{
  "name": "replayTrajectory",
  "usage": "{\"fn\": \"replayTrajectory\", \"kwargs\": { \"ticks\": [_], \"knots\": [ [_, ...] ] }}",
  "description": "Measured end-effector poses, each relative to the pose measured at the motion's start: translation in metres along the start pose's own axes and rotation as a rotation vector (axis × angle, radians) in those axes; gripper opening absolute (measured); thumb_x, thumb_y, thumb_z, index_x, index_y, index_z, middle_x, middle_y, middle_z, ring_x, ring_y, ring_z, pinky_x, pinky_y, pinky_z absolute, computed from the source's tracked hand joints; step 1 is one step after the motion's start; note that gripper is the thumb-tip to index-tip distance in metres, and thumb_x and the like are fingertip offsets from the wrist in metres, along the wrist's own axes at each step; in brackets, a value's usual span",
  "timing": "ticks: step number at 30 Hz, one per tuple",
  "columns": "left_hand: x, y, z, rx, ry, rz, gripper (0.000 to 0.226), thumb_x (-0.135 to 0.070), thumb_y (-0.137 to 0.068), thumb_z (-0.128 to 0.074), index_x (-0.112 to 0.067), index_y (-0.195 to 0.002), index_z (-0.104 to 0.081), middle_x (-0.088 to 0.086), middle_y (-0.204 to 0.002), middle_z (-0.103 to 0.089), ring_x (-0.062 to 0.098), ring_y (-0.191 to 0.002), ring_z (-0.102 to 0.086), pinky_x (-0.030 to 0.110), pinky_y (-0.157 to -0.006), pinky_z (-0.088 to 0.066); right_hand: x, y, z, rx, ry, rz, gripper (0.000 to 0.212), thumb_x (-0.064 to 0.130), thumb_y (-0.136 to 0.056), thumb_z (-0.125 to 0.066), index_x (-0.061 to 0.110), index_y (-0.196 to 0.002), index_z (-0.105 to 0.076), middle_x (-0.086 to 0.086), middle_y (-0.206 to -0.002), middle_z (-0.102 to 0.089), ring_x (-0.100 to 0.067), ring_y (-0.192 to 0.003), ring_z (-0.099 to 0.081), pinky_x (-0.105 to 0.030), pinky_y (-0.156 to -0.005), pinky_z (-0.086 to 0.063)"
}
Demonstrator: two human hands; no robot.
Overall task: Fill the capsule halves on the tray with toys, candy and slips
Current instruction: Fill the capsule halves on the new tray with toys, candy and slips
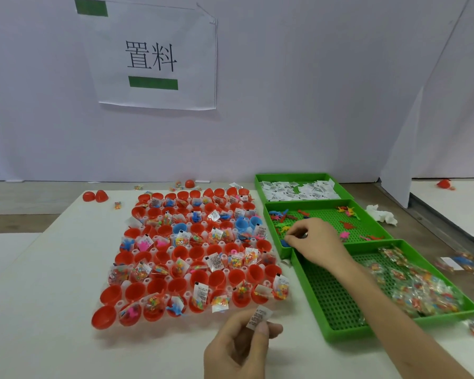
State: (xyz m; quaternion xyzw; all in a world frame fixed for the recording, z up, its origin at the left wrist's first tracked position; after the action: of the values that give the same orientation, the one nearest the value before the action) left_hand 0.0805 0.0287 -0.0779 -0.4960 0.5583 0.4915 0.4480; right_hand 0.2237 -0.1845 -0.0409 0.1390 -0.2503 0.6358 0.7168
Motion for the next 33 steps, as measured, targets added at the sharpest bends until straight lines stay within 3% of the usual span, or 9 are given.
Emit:
{"fn": "replayTrajectory", "kwargs": {
  "ticks": [3, 8, 13, 16, 19, 24, 30, 33],
  "knots": [
    [-0.002, 0.001, 0.000, -0.019, -0.006, -0.003, 0.026, 0.010, -0.088, -0.059, -0.013, -0.083, -0.072, 0.005, -0.069, -0.075, 0.009, -0.067, -0.072, 0.015, -0.064, -0.053, -0.001, -0.002, 0.003, -0.030, -0.037, -0.004, 0.021, 0.023, -0.088, -0.073, 0.034, -0.071, -0.068, 0.023, -0.070, -0.061, 0.008, -0.069, -0.054, -0.012, -0.056, -0.035],
    [-0.001, 0.000, 0.004, -0.078, 0.042, 0.021, 0.032, 0.003, -0.094, -0.052, -0.017, -0.081, -0.074, 0.008, -0.068, -0.075, 0.014, -0.066, -0.071, 0.038, -0.076, -0.052, -0.014, 0.002, 0.013, -0.123, -0.122, -0.029, 0.021, 0.021, -0.088, -0.074, 0.030, -0.069, -0.071, 0.021, -0.068, -0.063, 0.004, -0.069, -0.057, -0.013, -0.056, -0.036],
    [-0.001, 0.000, 0.004, -0.068, 0.051, 0.024, 0.033, -0.001, -0.098, -0.047, -0.018, -0.086, -0.074, 0.007, -0.070, -0.075, 0.013, -0.070, -0.071, 0.032, -0.071, -0.050, -0.017, 0.003, 0.021, -0.170, -0.182, -0.039, 0.018, 0.018, -0.091, -0.072, 0.027, -0.075, -0.070, 0.015, -0.076, -0.067, -0.002, -0.076, -0.061, -0.026, -0.072, -0.048],
    [-0.002, 0.001, 0.003, -0.065, 0.030, -0.001, 0.032, -0.001, -0.098, -0.047, -0.022, -0.093, -0.072, 0.004, -0.072, -0.076, 0.012, -0.072, -0.072, 0.032, -0.072, -0.051, -0.004, 0.008, 0.034, -0.193, -0.305, 0.022, 0.017, 0.014, -0.093, -0.069, 0.026, -0.080, -0.068, 0.011, -0.077, -0.069, -0.006, -0.073, -0.064, -0.022, -0.072, -0.049],
    [-0.001, 0.000, 0.004, -0.074, 0.070, -0.004, 0.025, 0.000, -0.096, -0.049, -0.018, -0.098, -0.067, 0.005, -0.071, -0.076, 0.011, -0.071, -0.073, 0.033, -0.072, -0.051, 0.028, 0.024, 0.043, -0.083, -0.532, 0.147, 0.015, 0.010, -0.091, -0.071, 0.024, -0.085, -0.074, 0.003, -0.078, -0.075, -0.010, -0.070, -0.069, -0.023, -0.070, -0.053],
    [0.006, -0.003, 0.008, -0.095, 0.169, 0.045, 0.024, 0.000, -0.096, -0.051, -0.013, -0.092, -0.071, 0.008, -0.076, -0.077, 0.015, -0.074, -0.074, 0.033, -0.070, -0.051, 0.089, 0.076, 0.030, 0.288, -0.813, 0.372, 0.009, 0.015, -0.082, -0.075, 0.020, -0.088, -0.079, -0.005, -0.083, -0.076, -0.016, -0.071, -0.072, -0.021, -0.068, -0.056],
    [0.012, -0.004, 0.010, -0.105, 0.277, 0.087, 0.025, -0.003, -0.096, -0.049, -0.013, -0.091, -0.072, 0.013, -0.082, -0.077, 0.022, -0.078, -0.075, 0.020, -0.058, -0.057, 0.105, 0.096, 0.022, 0.400, -0.851, 0.447, 0.013, 0.010, -0.075, -0.080, 0.019, -0.084, -0.078, -0.007, -0.083, -0.076, -0.020, -0.078, -0.075, -0.023, -0.071, -0.058],
    [0.012, -0.004, 0.006, -0.073, 0.341, 0.121, 0.025, -0.003, -0.097, -0.047, -0.010, -0.095, -0.072, 0.015, -0.085, -0.076, 0.025, -0.080, -0.075, 0.020, -0.056, -0.056, 0.106, 0.098, 0.018, 0.371, -0.692, 0.505, 0.010, 0.009, -0.079, -0.082, 0.015, -0.085, -0.077, -0.005, -0.083, -0.076, -0.018, -0.078, -0.073, -0.025, -0.072, -0.058]
  ]
}}
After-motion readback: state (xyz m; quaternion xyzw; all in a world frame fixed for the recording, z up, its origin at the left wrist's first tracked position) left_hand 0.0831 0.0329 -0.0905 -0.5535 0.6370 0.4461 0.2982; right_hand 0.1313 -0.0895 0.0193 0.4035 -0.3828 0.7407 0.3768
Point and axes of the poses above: each hand's wrist, its own y-axis away from the middle knuckle, its own z-axis out of the back of the hand, x = y × z, the point moved 9 cm from there along -y, towards the middle knuckle
